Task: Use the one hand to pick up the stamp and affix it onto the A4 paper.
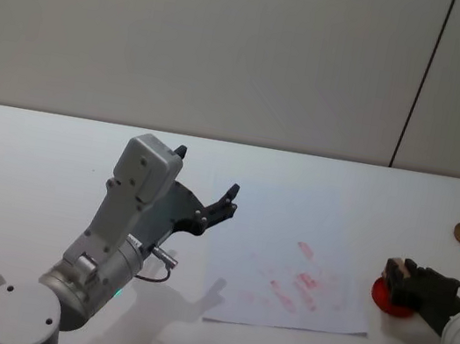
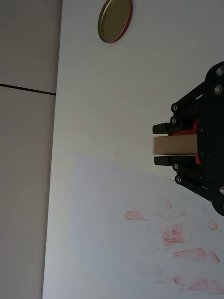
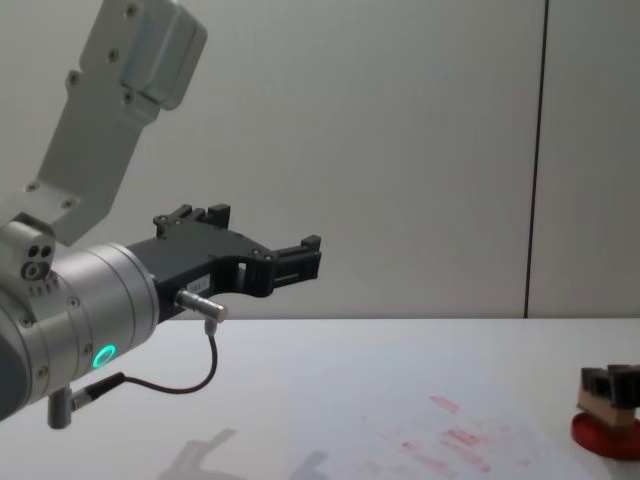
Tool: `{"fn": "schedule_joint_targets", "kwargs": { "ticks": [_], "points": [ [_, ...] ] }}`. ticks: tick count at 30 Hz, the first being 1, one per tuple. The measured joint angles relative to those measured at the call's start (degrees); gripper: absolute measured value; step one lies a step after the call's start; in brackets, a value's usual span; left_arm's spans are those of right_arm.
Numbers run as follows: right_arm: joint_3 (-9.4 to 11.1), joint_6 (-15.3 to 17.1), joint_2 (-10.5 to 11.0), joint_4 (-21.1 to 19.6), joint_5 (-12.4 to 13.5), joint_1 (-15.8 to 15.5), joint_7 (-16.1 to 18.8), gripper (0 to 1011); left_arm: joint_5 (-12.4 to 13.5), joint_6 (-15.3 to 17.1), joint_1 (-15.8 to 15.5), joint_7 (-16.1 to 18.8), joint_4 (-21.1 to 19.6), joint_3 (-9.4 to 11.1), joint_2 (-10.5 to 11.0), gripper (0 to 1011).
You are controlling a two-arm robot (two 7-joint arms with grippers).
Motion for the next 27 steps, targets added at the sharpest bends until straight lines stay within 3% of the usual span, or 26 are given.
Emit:
{"fn": "schedule_joint_targets", "kwargs": {
  "ticks": [14, 23, 27],
  "points": [
    [-0.3, -1.4, -0.1, 0.0, -1.0, -0.5, 0.0, 682, 0.0, 0.0, 0.0, 0.0, 0.0, 0.0, 0.0, 993],
    [-0.2, -4.1, 0.6, -3.9, -2.0, -2.2, -1.1, 954, 0.0, 0.0, 0.0, 0.0, 0.0, 0.0, 0.0, 993],
    [0.0, -5.8, 1.0, -5.8, -2.6, -3.1, -1.5, 1001, 0.0, 0.0, 0.0, 0.0, 0.0, 0.0, 0.0, 993]
  ]
}}
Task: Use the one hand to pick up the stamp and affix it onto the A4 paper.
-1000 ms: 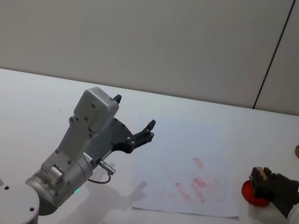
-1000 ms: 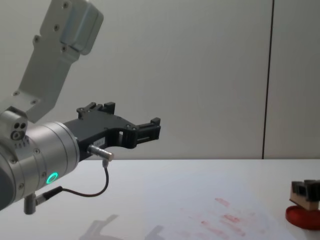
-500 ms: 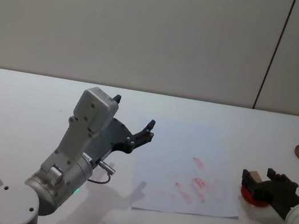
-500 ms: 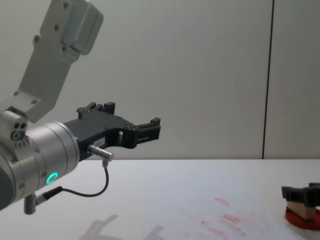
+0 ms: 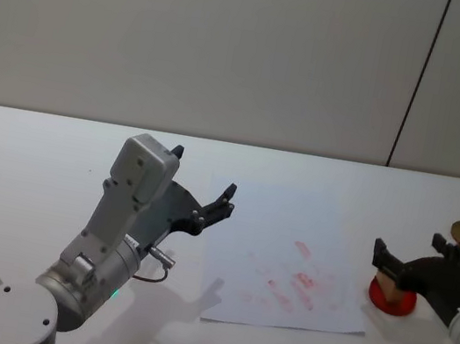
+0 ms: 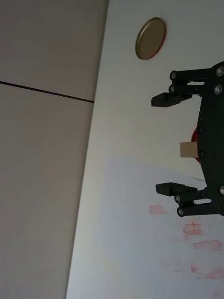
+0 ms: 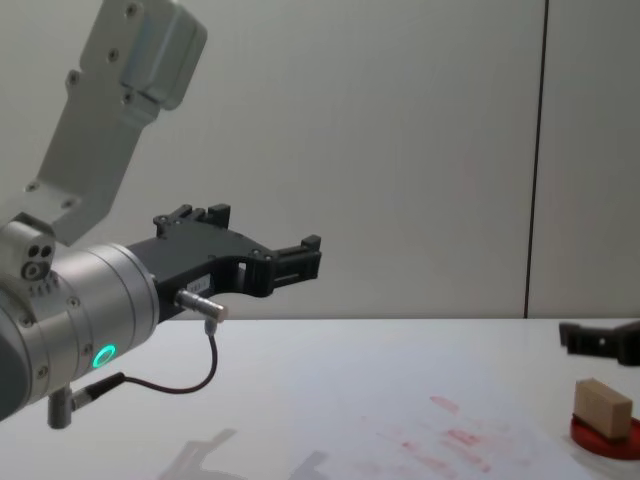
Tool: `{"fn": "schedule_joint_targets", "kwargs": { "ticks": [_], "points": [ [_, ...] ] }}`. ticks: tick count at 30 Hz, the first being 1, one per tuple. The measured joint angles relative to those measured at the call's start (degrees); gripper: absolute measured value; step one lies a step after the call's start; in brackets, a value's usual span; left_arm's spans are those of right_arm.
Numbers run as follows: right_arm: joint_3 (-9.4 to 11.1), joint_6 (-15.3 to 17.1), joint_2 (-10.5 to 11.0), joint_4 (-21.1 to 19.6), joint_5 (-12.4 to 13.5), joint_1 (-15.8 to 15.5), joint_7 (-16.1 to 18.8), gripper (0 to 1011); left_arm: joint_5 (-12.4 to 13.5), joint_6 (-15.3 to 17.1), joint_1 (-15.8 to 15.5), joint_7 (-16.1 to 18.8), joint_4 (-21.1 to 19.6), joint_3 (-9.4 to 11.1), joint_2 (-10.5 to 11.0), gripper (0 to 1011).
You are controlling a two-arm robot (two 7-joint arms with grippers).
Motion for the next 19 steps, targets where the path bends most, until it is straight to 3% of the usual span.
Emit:
{"fn": "schedule_joint_targets", "kwargs": {
  "ticks": [11, 19],
  "points": [
    [0.5, -5.6, 1.7, -5.7, -2.0, -3.3, -0.8, 1001, 0.0, 0.0, 0.0, 0.0, 0.0, 0.0, 0.0, 993],
    [0.8, -7.6, 2.5, -8.1, -2.7, -4.7, -1.1, 1001, 0.0, 0.0, 0.0, 0.0, 0.0, 0.0, 0.0, 993]
  ]
}}
